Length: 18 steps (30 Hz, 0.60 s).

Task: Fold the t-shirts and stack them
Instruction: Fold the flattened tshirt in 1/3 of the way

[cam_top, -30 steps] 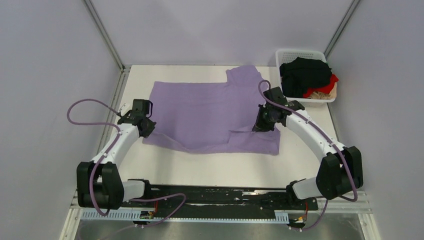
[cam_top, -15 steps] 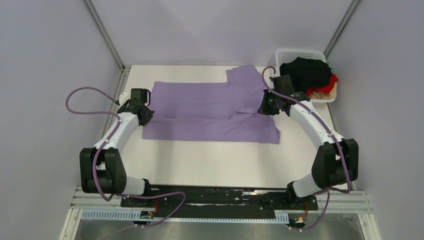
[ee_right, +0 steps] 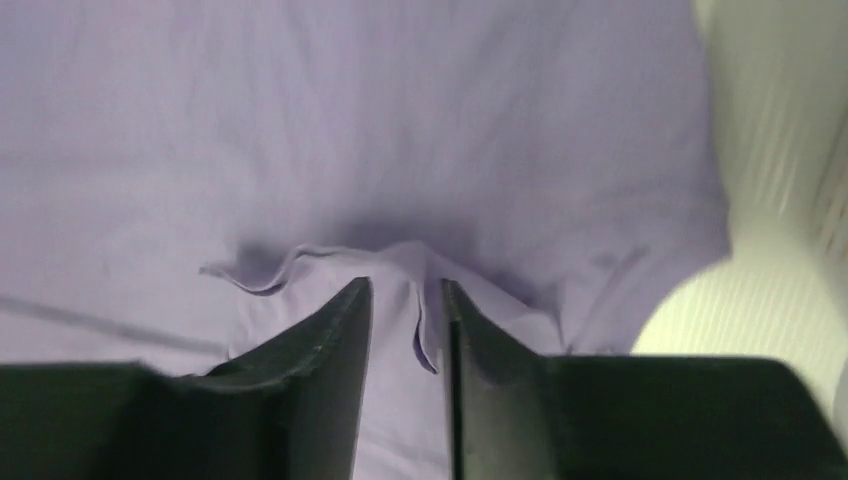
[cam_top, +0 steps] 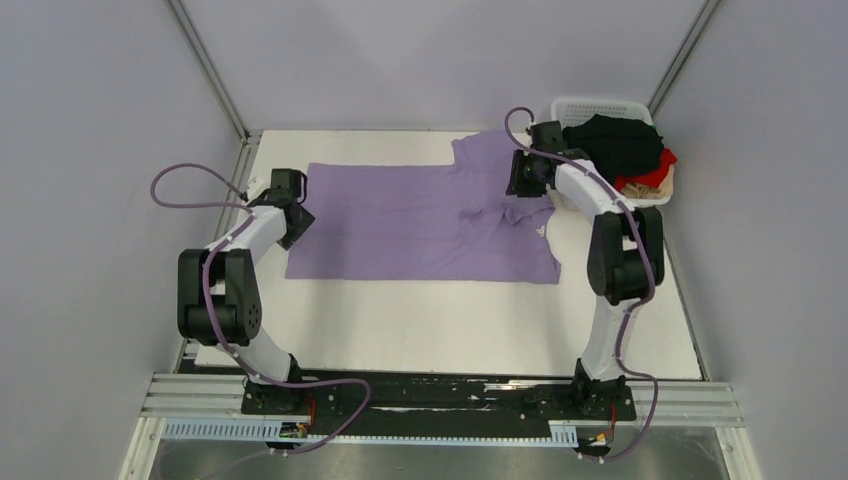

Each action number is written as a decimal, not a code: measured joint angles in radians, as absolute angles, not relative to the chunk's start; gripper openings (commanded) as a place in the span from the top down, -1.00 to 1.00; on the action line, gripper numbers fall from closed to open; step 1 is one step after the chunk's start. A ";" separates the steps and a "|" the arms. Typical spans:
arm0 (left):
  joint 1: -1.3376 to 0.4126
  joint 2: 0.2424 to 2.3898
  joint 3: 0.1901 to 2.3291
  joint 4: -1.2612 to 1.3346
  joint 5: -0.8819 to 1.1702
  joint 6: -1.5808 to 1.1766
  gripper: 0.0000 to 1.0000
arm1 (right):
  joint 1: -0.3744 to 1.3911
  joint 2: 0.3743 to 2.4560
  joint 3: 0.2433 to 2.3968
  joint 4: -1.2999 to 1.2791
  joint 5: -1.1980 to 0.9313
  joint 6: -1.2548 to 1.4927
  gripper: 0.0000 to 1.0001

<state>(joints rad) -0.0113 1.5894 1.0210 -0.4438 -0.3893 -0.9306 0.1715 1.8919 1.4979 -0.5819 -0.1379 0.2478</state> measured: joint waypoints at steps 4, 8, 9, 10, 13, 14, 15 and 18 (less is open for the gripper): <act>0.018 1.653 1.099 -0.452 -0.390 -0.915 -0.99 | 0.169 2.084 1.727 -0.578 -0.050 0.240 -0.65; 0.032 1.631 1.183 -0.456 -0.368 -0.889 -1.00 | 0.178 2.052 1.697 -0.579 -0.004 0.252 -1.00; 0.033 1.610 1.186 -0.450 -0.347 -0.879 -1.00 | 0.184 2.017 1.651 -0.567 0.001 0.254 -1.00; 0.033 1.588 1.185 -0.450 -0.323 -0.870 -1.00 | 0.193 1.975 1.597 -0.565 0.002 0.258 -1.00; 0.033 1.520 1.148 -0.420 -0.221 -0.844 -1.00 | 0.248 1.844 1.431 -0.560 -0.020 0.281 -1.00; 0.033 1.502 1.126 -0.404 -0.176 -0.839 -1.00 | 0.268 1.816 1.391 -0.558 -0.035 0.292 -1.00; 0.033 1.496 1.108 -0.393 -0.144 -0.836 -1.00 | 0.287 1.793 1.354 -0.551 -0.054 0.308 -1.00; 0.033 1.506 1.040 -0.356 -0.036 -0.827 -1.00 | 0.332 1.786 1.296 -0.524 -0.101 0.346 -1.00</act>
<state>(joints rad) 0.0326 1.5063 1.0405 -0.3557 -0.0357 -0.8272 0.3321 1.7863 1.2957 -0.5236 -0.1009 0.3462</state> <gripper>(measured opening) 0.997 0.998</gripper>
